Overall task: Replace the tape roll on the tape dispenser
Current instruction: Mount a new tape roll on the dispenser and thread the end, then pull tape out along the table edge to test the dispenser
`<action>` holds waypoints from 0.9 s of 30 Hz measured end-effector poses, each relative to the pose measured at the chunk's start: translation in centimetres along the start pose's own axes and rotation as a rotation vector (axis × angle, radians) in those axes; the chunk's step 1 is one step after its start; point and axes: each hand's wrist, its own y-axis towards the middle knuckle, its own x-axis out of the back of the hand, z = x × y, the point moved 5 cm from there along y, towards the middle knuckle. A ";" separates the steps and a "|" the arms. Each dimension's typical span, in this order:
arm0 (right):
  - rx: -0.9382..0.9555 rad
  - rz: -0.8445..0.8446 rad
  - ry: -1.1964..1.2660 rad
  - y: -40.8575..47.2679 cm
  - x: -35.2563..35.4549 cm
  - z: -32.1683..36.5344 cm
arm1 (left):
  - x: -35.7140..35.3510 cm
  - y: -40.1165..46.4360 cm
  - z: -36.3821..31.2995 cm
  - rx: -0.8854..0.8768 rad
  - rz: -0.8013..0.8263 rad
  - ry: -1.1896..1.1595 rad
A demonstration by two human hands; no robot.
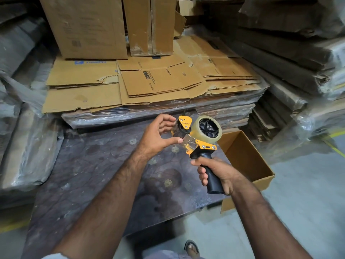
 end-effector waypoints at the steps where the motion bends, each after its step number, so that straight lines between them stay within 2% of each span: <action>1: -0.001 0.000 -0.002 -0.1 0.0 0.0 | -0.1 0.0 0.2 0.012 0.005 -0.009; 5: 0.002 -0.002 -0.012 -0.2 0.3 -0.2 | -0.1 0.1 0.3 0.067 0.084 -0.042; 7: 0.012 -0.006 -0.036 -0.2 0.4 -0.2 | 0.0 -0.2 -0.2 0.129 0.108 -0.154; 9: 0.032 -0.012 -0.085 -0.3 0.5 -0.2 | 0.2 -0.3 -0.4 0.217 0.027 -0.282; 12: 0.075 -0.043 -0.205 -0.2 0.9 -0.3 | 1.1 -0.3 0.4 0.352 -0.184 -0.445; 15: 0.145 -0.179 -0.376 0.6 1.8 -0.4 | 1.6 -0.7 1.8 0.448 -0.280 -0.548; 17: 0.255 -0.343 -0.635 1.1 2.7 -0.1 | 1.6 -1.4 2.8 0.491 -0.306 -0.565; 19: 0.361 -0.540 -1.064 1.5 3.3 0.1 | 1.6 -2.4 4.2 0.550 -0.330 -0.560; 21: 0.416 -0.722 -1.364 1.4 3.5 0.4 | 1.4 -3.6 5.7 0.612 -0.323 -0.526; 23: 0.466 -0.800 -1.538 1.8 3.5 0.4 | 1.0 -4.9 7.0 0.677 -0.274 -0.482; 27: 0.635 -0.819 -1.710 3.3 3.5 -0.6 | 0.3 -8.1 8.6 0.761 -0.155 -0.416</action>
